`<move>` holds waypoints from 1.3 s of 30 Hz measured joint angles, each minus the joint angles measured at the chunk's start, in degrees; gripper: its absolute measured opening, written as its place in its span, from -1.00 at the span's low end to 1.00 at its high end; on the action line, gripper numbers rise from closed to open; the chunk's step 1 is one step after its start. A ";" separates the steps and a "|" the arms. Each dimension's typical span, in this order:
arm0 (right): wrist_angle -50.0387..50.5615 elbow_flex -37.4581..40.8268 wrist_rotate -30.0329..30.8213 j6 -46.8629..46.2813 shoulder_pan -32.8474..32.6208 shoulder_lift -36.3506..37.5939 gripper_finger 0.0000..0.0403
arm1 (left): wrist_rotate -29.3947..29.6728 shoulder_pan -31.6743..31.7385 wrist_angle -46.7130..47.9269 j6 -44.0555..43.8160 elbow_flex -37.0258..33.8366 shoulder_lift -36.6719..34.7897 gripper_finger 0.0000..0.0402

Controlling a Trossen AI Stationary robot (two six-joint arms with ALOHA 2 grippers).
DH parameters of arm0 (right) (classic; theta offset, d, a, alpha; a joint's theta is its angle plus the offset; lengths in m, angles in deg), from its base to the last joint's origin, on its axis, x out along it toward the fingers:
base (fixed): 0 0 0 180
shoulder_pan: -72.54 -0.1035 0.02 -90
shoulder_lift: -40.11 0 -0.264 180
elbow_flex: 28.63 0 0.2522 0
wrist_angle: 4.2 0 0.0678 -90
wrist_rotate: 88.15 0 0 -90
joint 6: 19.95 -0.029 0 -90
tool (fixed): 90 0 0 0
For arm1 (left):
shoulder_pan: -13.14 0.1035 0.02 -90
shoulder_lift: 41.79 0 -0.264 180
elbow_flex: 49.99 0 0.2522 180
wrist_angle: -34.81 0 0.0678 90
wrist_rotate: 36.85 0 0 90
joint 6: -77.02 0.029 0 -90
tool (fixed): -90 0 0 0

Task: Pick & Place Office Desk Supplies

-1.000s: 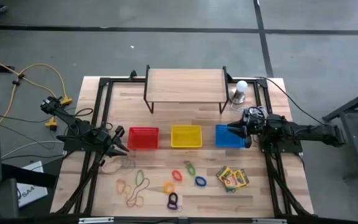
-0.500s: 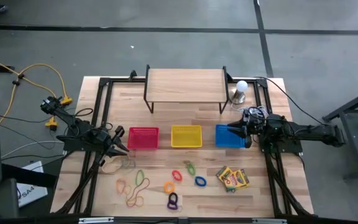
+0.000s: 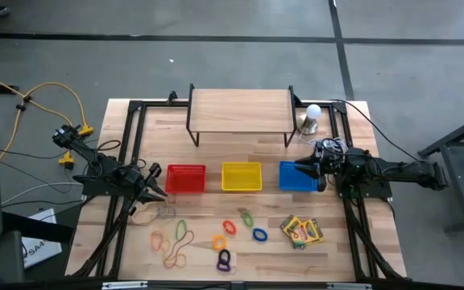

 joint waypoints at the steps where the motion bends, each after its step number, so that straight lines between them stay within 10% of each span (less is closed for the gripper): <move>1: 0.00 -0.02 0.00 0.01 -0.01 -0.01 -0.54 | -0.02 0.00 0.00 0.04 0.00 0.02 -0.66; 39: 0.02 -0.02 -0.02 0.00 -0.02 -0.01 -0.54 | 0.61 0.00 2.21 2.47 3.46 7.87 -0.66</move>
